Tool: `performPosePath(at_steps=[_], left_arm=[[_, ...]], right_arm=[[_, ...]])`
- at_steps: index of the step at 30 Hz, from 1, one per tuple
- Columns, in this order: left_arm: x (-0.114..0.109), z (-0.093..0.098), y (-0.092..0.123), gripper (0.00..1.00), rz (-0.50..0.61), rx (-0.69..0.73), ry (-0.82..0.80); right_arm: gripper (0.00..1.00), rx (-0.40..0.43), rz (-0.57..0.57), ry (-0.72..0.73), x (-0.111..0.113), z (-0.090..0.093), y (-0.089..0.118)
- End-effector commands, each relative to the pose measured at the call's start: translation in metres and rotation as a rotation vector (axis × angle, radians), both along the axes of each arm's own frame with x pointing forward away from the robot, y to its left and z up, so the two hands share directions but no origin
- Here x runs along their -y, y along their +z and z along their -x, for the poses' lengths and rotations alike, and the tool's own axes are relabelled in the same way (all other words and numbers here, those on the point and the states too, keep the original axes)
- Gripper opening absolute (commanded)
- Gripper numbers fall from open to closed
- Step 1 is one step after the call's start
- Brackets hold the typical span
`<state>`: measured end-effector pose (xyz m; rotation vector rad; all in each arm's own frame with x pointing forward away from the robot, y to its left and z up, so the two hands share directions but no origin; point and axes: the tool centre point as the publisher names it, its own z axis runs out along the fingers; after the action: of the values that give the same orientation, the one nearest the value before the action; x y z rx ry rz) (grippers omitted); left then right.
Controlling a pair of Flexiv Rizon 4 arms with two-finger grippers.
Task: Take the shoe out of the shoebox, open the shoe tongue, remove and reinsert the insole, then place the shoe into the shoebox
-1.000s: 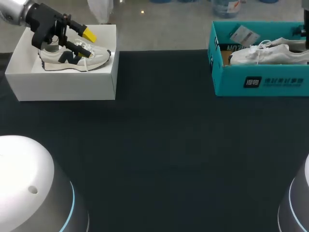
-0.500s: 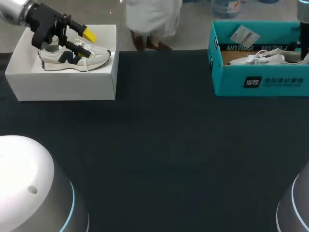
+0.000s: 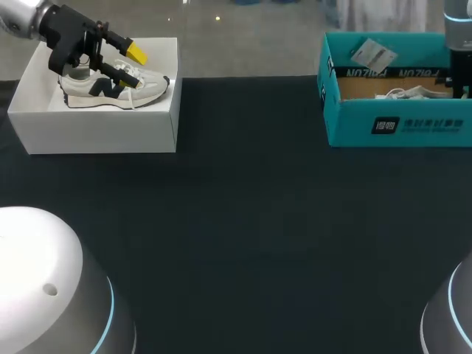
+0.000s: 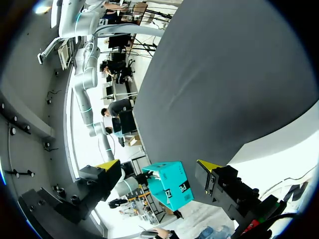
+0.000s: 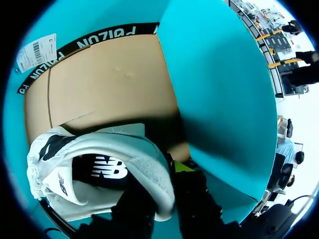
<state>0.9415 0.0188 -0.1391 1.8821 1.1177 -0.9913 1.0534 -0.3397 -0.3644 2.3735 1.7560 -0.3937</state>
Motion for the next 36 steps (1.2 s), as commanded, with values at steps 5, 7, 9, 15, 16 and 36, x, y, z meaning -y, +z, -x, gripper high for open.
performPosePath(at_steps=[5, 7, 9, 15, 16, 36], left_arm=[[0.000, -0.001, 0.000, 1.00, -0.003, 0.001, -0.003], [0.000, -0.001, 0.000, 1.00, -0.003, 0.001, -0.003], [0.000, -0.001, 0.000, 1.00, -0.003, 0.001, -0.003], [0.000, -0.001, 0.000, 1.00, -0.003, 0.001, -0.003], [0.000, -0.001, 0.000, 1.00, -0.003, 0.001, -0.003], [0.000, -0.001, 0.000, 1.00, -0.003, 0.001, -0.003]], right_arm=[[0.65, 0.009, -0.010, -0.018, 0.000, 0.001, 0.001], [1.00, 0.017, -0.008, -0.019, -0.001, 0.002, 0.006], [1.00, 0.033, 0.002, -0.015, -0.003, 0.002, 0.013], [1.00, 0.072, 0.019, -0.007, -0.008, 0.001, 0.044], [1.00, 0.085, 0.022, -0.004, -0.009, 0.001, 0.050], [1.00, 0.251, -0.034, -0.037, -0.052, 0.000, 0.186]])
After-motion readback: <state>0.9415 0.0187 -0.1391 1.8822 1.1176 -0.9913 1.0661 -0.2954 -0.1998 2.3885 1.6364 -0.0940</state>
